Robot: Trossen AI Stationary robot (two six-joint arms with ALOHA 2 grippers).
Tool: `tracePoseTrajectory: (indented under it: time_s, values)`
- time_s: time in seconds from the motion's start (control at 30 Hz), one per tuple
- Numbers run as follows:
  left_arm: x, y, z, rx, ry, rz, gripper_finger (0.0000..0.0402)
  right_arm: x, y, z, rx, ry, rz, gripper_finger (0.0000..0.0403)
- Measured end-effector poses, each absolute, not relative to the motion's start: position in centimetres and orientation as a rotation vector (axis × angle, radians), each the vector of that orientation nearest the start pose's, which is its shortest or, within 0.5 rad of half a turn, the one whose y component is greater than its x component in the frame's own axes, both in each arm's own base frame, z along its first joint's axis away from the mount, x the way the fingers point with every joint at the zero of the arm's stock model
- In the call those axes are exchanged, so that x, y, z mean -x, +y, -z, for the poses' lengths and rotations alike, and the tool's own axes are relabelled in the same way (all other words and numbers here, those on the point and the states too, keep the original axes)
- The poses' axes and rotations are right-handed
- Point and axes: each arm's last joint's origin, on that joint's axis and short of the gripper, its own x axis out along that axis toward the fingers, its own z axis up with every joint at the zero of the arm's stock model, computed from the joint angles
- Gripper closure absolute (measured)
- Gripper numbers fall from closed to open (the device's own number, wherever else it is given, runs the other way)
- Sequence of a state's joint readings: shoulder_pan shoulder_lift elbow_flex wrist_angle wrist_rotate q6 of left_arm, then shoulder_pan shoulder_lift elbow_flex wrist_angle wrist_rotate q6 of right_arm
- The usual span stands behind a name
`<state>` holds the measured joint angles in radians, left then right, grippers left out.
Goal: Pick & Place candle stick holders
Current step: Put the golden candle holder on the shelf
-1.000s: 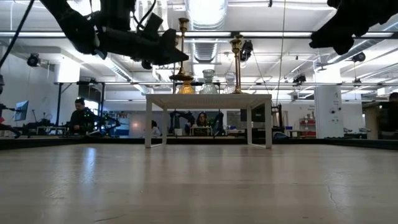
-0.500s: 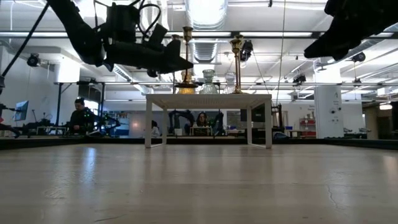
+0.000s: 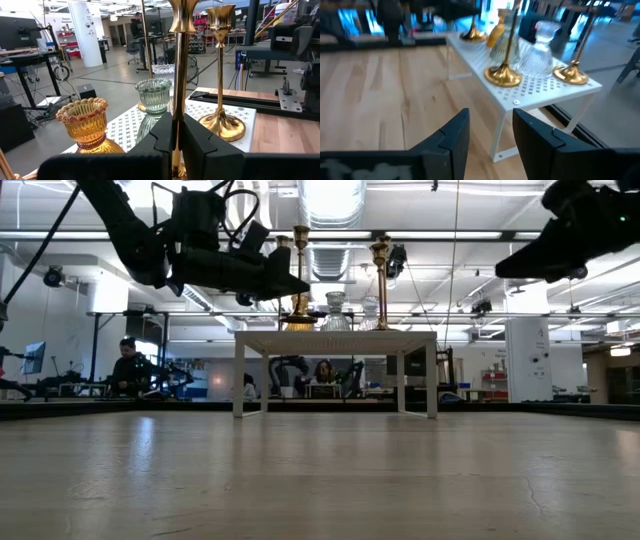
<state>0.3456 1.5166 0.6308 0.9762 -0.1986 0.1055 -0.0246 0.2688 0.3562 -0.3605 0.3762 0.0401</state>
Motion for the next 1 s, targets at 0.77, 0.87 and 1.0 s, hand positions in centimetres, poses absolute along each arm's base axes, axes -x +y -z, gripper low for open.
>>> tracePoseTrajectory:
  time_s: [0.77, 0.87, 1.0]
  values:
    - [-28.2, 11.0, -22.0, -0.112, -0.018, -0.558, 0.0381, -8.8, -1.6, -17.4, -0.022, 0.228, 0.532, 0.0284]
    - [-28.2, 11.1, -21.9, -0.112, -0.012, -0.566, 0.0381, -8.9, -1.6, -17.0, -0.026, 0.247, 0.534, 0.0287]
    - [-28.0, 11.1, -21.6, -0.107, -0.004, -0.569, 0.0381, -9.0, -1.6, -16.8, -0.025, 0.253, 0.533, 0.0284]
